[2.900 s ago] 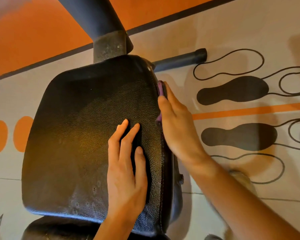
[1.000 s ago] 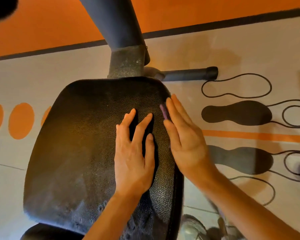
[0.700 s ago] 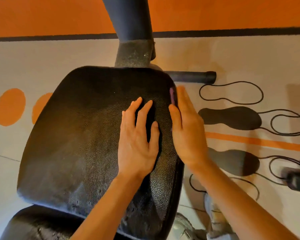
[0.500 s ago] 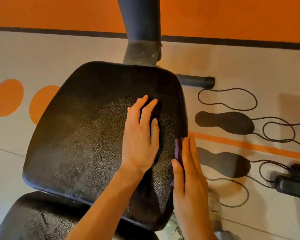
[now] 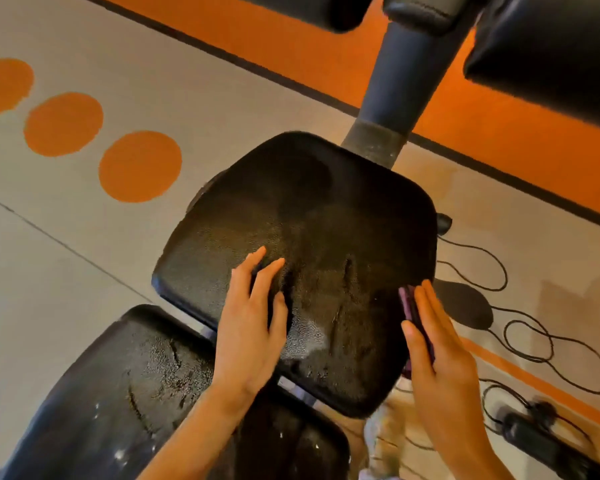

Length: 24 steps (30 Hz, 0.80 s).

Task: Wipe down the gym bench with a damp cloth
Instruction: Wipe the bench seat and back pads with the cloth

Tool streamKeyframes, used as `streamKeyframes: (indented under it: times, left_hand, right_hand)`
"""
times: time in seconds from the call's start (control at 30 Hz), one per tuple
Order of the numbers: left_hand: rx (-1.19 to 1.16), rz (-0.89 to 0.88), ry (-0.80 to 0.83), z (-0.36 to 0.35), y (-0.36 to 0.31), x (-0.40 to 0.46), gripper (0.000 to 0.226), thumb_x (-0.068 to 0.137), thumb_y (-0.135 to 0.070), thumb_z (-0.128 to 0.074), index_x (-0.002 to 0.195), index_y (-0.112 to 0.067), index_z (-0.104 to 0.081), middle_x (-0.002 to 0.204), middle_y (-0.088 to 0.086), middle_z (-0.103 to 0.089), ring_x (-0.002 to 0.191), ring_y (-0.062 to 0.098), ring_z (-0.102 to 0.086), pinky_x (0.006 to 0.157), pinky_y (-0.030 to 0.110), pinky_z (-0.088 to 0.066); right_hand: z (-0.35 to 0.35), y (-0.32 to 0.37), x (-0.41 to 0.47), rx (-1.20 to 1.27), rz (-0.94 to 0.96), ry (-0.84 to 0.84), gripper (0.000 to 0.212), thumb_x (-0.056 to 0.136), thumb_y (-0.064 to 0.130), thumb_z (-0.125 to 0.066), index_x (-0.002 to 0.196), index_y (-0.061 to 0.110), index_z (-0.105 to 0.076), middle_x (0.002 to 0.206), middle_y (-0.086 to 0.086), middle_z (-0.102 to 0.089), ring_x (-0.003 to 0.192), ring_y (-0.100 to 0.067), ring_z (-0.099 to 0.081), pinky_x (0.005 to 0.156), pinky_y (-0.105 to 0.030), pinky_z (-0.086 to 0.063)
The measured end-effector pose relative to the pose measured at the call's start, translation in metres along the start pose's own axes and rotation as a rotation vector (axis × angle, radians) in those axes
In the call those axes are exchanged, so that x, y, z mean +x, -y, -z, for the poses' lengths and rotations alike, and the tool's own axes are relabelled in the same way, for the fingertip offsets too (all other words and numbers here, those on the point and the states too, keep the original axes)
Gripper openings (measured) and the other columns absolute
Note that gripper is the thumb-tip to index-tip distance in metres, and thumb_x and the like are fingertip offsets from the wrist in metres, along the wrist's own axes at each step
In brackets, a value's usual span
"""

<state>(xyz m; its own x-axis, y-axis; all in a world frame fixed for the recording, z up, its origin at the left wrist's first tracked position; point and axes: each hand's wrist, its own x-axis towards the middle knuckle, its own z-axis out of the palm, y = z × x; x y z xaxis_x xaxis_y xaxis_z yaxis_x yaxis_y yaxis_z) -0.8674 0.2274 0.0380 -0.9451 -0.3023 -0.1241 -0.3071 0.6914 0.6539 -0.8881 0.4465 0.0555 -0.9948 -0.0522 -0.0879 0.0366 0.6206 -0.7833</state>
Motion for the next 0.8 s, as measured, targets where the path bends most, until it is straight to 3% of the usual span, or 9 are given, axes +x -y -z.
streamKeyframes:
  times: [0.13,0.33,0.4,0.43,0.5,0.53,0.63,0.8]
  left_hand:
    - [-0.024,0.028,-0.043,0.021,0.012,0.001,0.044,0.098,-0.027,-0.047,0.142,-0.026,-0.042,0.155,-0.011,-0.023,0.146,0.018,-0.028,0.113,0.046,-0.037]
    - [-0.043,0.095,-0.128,0.039,0.028,0.005,0.046,0.098,-0.03,-0.048,0.143,-0.026,-0.041,0.156,-0.01,-0.021,0.146,0.016,-0.025,0.112,0.045,-0.04]
    - [-0.041,0.129,-0.144,0.041,0.032,0.009,0.046,0.098,-0.029,-0.048,0.144,-0.026,-0.041,0.157,-0.009,-0.021,0.148,0.016,-0.023,0.114,0.045,-0.038]
    - [-0.045,0.145,-0.153,0.042,0.034,0.012,0.046,0.098,-0.029,-0.049,0.144,-0.026,-0.041,0.157,-0.009,-0.021,0.148,0.016,-0.021,0.115,0.045,-0.037]
    - [-0.058,0.172,-0.166,0.043,0.036,0.018,0.046,0.098,-0.027,-0.049,0.143,-0.026,-0.042,0.157,-0.009,-0.021,0.149,0.017,-0.02,0.115,0.046,-0.036]
    - [-0.06,0.184,-0.169,0.042,0.037,0.022,0.046,0.098,-0.027,-0.049,0.143,-0.026,-0.042,0.157,-0.009,-0.021,0.149,0.017,-0.02,0.115,0.046,-0.035]
    - [-0.054,0.216,-0.187,0.039,0.038,0.035,0.045,0.098,-0.026,-0.049,0.143,-0.025,-0.043,0.156,-0.008,-0.023,0.148,0.015,-0.021,0.117,0.045,-0.031]
    - [-0.061,0.264,-0.228,0.028,0.034,0.066,0.044,0.098,-0.025,-0.048,0.142,-0.025,-0.044,0.154,-0.008,-0.026,0.147,0.015,-0.024,0.118,0.043,-0.029]
  right_hand:
    - [-0.001,0.015,0.016,-0.089,-0.006,0.051,0.05,0.094,0.03,-0.046,0.142,0.03,-0.031,0.147,0.016,-0.032,0.136,-0.014,-0.04,0.102,-0.048,-0.047]
    - [-0.017,0.044,0.046,-0.135,0.088,0.144,0.054,0.093,0.034,-0.041,0.145,0.024,-0.034,0.149,0.018,-0.03,0.138,-0.005,-0.032,0.098,-0.05,-0.049]
    - [-0.025,0.051,0.061,-0.15,0.102,0.194,0.054,0.093,0.034,-0.04,0.146,0.027,-0.031,0.15,0.018,-0.029,0.138,-0.003,-0.03,0.103,-0.044,-0.047]
    - [-0.029,0.055,0.068,-0.158,0.121,0.212,0.053,0.094,0.032,-0.041,0.146,0.028,-0.03,0.151,0.017,-0.03,0.137,-0.002,-0.03,0.104,-0.034,-0.047]
    - [-0.038,0.063,0.085,-0.17,0.132,0.254,0.051,0.097,0.027,-0.042,0.146,0.027,-0.029,0.153,0.011,-0.031,0.133,0.001,-0.029,0.089,-0.001,-0.042]
    - [-0.044,0.066,0.094,-0.181,0.13,0.276,0.051,0.097,0.024,-0.043,0.147,0.025,-0.03,0.154,0.009,-0.031,0.13,0.003,-0.031,0.078,0.008,-0.036]
    - [-0.062,0.075,0.126,-0.227,0.163,0.32,0.052,0.098,0.028,-0.041,0.148,0.027,-0.029,0.153,0.011,-0.03,0.12,0.01,-0.039,0.066,0.012,-0.032]
    - [-0.086,0.09,0.179,-0.219,0.219,0.4,0.052,0.099,0.033,-0.038,0.149,0.032,-0.025,0.156,0.014,-0.025,0.134,0.002,-0.027,0.069,0.015,-0.024]
